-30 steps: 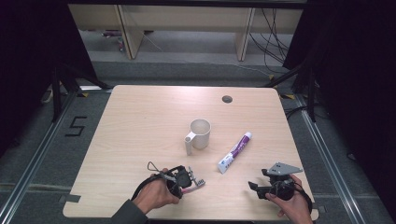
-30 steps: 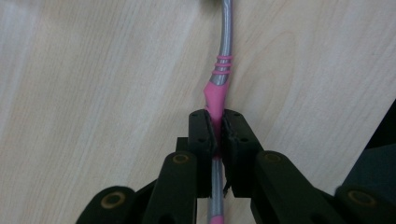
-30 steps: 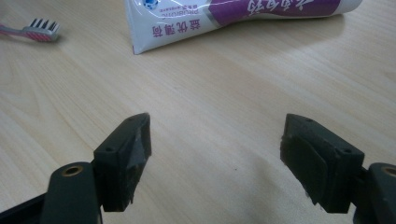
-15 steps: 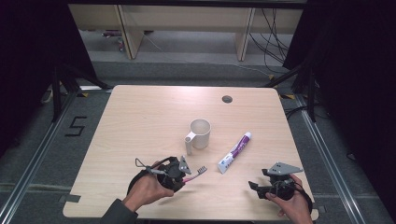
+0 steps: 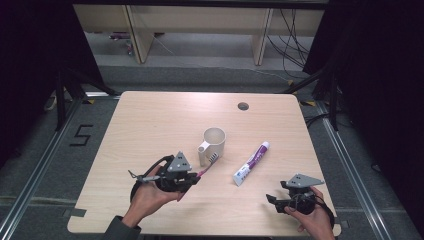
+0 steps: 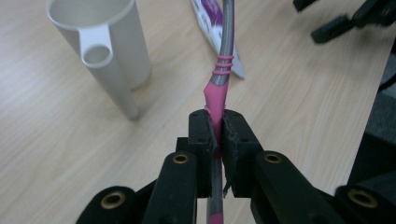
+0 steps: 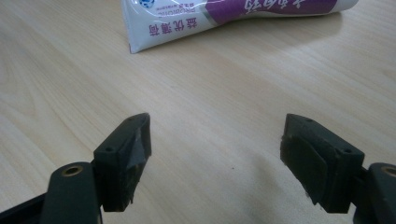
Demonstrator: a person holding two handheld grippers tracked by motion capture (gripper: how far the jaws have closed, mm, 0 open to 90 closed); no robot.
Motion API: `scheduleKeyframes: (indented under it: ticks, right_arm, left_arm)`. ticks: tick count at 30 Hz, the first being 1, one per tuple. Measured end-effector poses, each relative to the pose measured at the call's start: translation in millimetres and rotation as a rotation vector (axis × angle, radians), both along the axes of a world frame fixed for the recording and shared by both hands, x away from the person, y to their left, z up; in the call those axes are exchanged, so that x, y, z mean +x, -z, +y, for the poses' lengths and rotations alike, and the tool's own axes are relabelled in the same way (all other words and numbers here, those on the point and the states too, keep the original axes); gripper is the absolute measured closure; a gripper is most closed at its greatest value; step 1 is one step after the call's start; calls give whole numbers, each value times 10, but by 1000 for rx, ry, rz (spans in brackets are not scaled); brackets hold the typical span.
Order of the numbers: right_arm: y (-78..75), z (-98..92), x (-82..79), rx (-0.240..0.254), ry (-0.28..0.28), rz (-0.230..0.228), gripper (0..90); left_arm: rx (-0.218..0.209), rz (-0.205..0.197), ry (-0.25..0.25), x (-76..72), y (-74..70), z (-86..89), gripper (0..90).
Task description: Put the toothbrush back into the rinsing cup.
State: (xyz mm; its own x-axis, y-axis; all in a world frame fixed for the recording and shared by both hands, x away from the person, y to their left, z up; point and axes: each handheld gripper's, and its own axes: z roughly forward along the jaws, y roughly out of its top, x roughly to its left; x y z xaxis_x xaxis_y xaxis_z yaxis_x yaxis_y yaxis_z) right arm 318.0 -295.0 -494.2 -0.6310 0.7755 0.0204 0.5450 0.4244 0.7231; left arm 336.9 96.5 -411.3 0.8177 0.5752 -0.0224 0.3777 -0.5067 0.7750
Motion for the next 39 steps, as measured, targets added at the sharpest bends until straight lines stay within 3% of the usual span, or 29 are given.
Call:
scheduleKeyframes:
  ticks: [3, 6, 7, 8, 9, 10, 16, 17, 19, 21, 29, 31, 33, 39]
  right_arm:
    - [0, 1, -2, 3, 0, 2, 257]
    - [1, -1, 0, 1, -2, -1, 257]
    - [1, -1, 0, 1, -2, -1, 257]
    - [4, 0, 0, 7, 2, 4, 256]
    - [4, 0, 0, 7, 2, 4, 256]
    - [-5, -7, -4, -3, 8, 5, 257]
    - [1, -7, 0, 3, 4, 6, 257]
    - [1, -7, 0, 3, 4, 6, 257]
    - [2, 3, -10, 18, 19, 21, 257]
    - [5, -13, 4, 3, 6, 1, 257]
    - [20, -16, 5, 9, 9, 1, 256]
    - [15, -13, -1, 25, 13, 25, 257]
    - [15, -32, 10, 6, 7, 10, 256]
    - [17, -35, 11, 12, 9, 18, 257]
  left_arm:
    - [-28, -25, -18, 13, -31, 17, 824]
    - [-93, -75, -56, 48, -95, 55, 824]
    - [-93, -75, -56, 48, -95, 55, 824]
    - [-131, -95, -79, 63, -113, 65, 824]
    - [-131, -95, -79, 63, -113, 65, 824]
    - [-160, -119, -94, 85, -117, 74, 824]
    - [-274, -177, -162, 185, -139, 88, 824]
    - [-274, -177, -162, 185, -139, 88, 824]
    - [-312, -214, -194, 239, -149, 83, 824]
    - [-323, -213, -201, 282, -143, 65, 824]
    - [-362, -235, -242, 438, -141, -8, 824]
    - [-358, -244, -244, 473, -156, -22, 824]
    - [-358, -248, -246, 500, -167, -39, 824]
    - [-362, -257, -247, 568, -198, -79, 824]
